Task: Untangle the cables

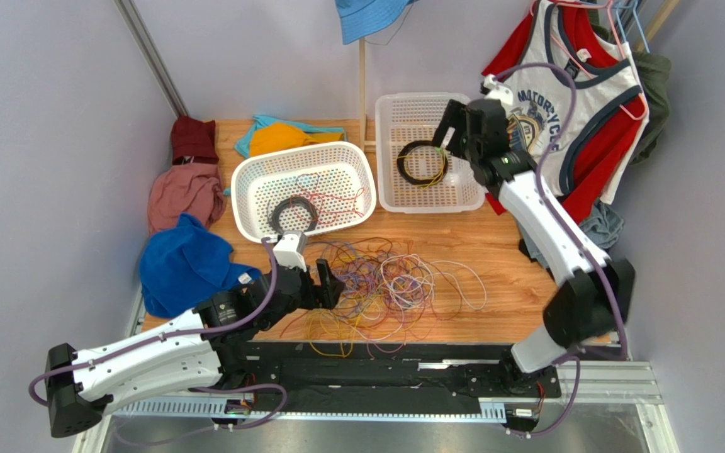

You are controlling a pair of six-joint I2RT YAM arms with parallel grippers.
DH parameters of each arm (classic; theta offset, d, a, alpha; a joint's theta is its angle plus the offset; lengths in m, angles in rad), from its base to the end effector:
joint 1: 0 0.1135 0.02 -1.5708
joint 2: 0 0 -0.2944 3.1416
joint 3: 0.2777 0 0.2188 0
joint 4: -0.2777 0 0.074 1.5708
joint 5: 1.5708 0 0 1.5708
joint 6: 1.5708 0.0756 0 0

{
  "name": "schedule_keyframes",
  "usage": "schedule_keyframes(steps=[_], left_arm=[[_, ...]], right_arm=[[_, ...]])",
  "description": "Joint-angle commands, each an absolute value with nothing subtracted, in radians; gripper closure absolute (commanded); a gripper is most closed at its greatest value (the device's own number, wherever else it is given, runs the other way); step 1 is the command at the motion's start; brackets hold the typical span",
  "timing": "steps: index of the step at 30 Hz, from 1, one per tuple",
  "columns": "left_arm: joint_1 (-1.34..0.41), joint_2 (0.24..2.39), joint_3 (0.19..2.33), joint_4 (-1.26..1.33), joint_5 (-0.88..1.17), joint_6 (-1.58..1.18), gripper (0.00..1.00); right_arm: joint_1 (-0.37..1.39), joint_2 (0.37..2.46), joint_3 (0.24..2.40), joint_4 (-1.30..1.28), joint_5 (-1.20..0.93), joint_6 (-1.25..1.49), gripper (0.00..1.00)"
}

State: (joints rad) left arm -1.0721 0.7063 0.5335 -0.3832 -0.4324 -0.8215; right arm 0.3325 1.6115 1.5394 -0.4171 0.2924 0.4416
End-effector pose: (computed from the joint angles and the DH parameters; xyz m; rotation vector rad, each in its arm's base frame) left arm 0.0923 -0.1032 0.2522 0.0082 2.1463 -0.6878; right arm 0.3619 0.1019 0.3835 0.2906 2.0217 0.1837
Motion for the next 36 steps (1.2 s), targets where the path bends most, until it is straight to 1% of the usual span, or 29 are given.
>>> schedule_keyframes(steps=[1,3,5,8,10,11,14,16,18,19,20,21,22,25,32,33,34,35,36], left_arm=[[-1.074,0.733,0.603,-0.331,-0.462,-0.772,0.09],[-1.072,0.756,0.609,-0.324,-0.44,-0.769,0.09],[-1.072,0.791,0.607,-0.307,-0.428,-0.785,0.08],[-1.072,0.834,0.6,-0.299,-0.381,-0.804,0.09],[-1.072,0.85,0.595,-0.307,-0.361,-0.81,0.1],[-1.072,0.848,0.591,-0.307,-0.344,-0.814,0.11],[-1.072,0.842,0.558,-0.29,-0.312,-0.824,0.13],[-1.072,0.838,0.532,-0.258,-0.281,-0.812,0.14],[-1.072,0.844,0.505,-0.229,-0.217,-0.801,0.18],[-1.074,0.856,0.496,-0.188,-0.186,-0.79,0.21],[-1.074,0.864,0.486,-0.172,-0.128,-0.788,0.26],[-1.075,0.876,0.471,-0.16,-0.103,-0.79,0.28],[-1.078,0.905,0.466,-0.14,-0.082,-0.795,0.32],[-1.109,0.971,0.446,-0.112,-0.051,-0.811,0.37],[-1.143,1.075,0.426,-0.025,-0.052,-0.835,0.38],[-1.143,1.101,0.429,-0.014,-0.052,-0.831,0.39],[-1.141,1.117,0.431,-0.009,-0.042,-0.828,0.45],[-1.143,1.129,0.44,-0.006,-0.038,-0.824,0.51],[-1.143,1.144,0.446,-0.02,-0.038,-0.815,0.61]], right_arm=[[0.416,1.349,1.242,-0.261,0.115,0.567,0.16],[0.49,1.28,1.093,-0.229,0.098,0.568,0.17],[0.546,1.202,1.013,-0.236,0.086,0.563,0.18],[0.687,1.117,0.872,-0.229,0.072,0.56,0.21],[0.756,1.065,0.775,-0.232,0.112,0.558,0.22],[0.823,1.016,0.741,-0.23,0.13,0.558,0.22],[0.914,0.928,0.643,-0.23,0.181,0.581,0.22],[0.937,0.899,0.603,-0.227,0.179,0.6,0.23],[0.957,0.858,0.549,-0.23,0.195,0.621,0.23],[0.96,0.844,0.535,-0.232,0.195,0.627,0.23],[0.96,0.832,0.51,-0.238,0.199,0.64,0.23],[0.96,0.803,0.499,-0.244,0.204,0.643,0.23],[0.96,0.789,0.489,-0.247,0.204,0.644,0.23],[0.96,0.747,0.482,-0.271,0.21,0.643,0.23],[0.96,0.724,0.492,-0.295,0.219,0.632,0.23],[0.96,0.726,0.489,-0.295,0.219,0.635,0.23],[0.96,0.727,0.489,-0.298,0.219,0.635,0.23],[0.96,0.726,0.486,-0.301,0.221,0.637,0.23],[0.96,0.724,0.485,-0.304,0.222,0.638,0.23]])
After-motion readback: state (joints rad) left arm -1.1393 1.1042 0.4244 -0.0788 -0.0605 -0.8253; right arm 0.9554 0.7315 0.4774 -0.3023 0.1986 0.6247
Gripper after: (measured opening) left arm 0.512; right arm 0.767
